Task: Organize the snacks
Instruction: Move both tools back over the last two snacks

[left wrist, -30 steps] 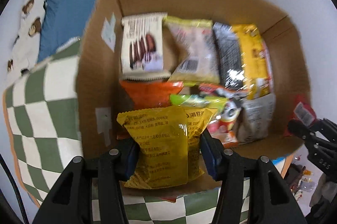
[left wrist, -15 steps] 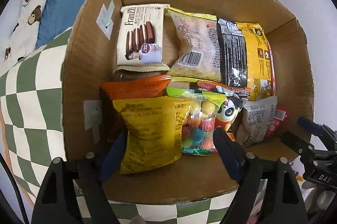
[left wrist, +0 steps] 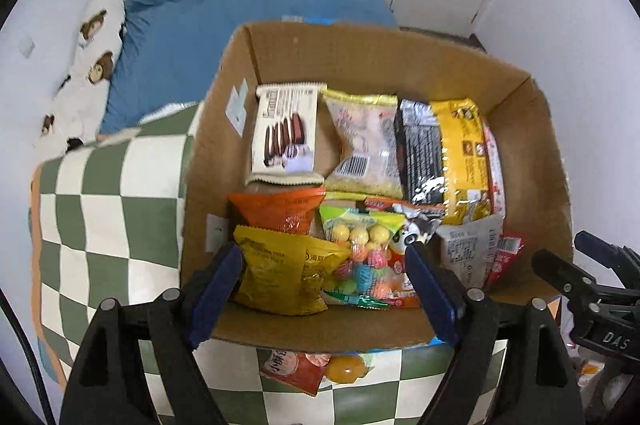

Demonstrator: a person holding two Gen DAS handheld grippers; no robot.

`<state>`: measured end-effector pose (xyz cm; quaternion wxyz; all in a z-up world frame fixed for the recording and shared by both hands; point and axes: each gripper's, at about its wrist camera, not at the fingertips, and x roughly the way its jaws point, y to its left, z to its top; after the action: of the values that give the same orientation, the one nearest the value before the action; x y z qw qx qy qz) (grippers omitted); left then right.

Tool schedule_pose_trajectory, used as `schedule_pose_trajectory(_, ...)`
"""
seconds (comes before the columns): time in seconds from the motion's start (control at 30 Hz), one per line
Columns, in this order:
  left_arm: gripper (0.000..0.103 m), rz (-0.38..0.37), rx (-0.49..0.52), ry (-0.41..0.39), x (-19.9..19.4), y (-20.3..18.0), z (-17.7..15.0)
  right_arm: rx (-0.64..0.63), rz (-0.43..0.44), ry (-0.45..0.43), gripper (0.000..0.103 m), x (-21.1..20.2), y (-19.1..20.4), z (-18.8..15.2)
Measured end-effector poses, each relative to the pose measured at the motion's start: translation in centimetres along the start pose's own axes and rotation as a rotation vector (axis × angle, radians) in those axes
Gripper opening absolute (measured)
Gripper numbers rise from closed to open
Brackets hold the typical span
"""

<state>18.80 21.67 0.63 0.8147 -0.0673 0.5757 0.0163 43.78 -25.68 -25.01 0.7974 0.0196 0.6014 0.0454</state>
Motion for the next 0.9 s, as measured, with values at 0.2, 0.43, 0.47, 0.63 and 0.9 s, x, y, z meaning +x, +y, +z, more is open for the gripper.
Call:
schedule_pose_trajectory(0.2, 0.083, -0.002, 0.011, -0.048, -2.2, -0.8, -0.6, -0.010, -0.025, -0.047, 0.099, -1.7, 0.5, -0.1)
schedule_pose_trajectory(0.43, 0.083, 0.009, 0.026, -0.096, -4.2, -1.6, -1.4, -0.013, -0.033, -0.088, 0.099, -3.7, 0.5, -0.9)
schedule_pose_trajectory(0.47, 0.083, 0.010, 0.027, -0.103, -4.6, -1.7, -1.5, -0.011, -0.032, -0.096, 0.099, -4.1, 0.5, -1.0)
schedule_pose_trajectory(0.63, 0.083, 0.012, 0.024, -0.158, -7.0, -2.2, -2.8, -0.009, -0.025, -0.143, 0.099, -6.3, 0.4, -2.4)
schedule_pose_trajectory(0.9, 0.083, 0.006, 0.046, -0.257, -11.9, -3.1, -5.7, -0.014, -0.016, -0.238, 0.099, -11.2, 0.8, -6.3)
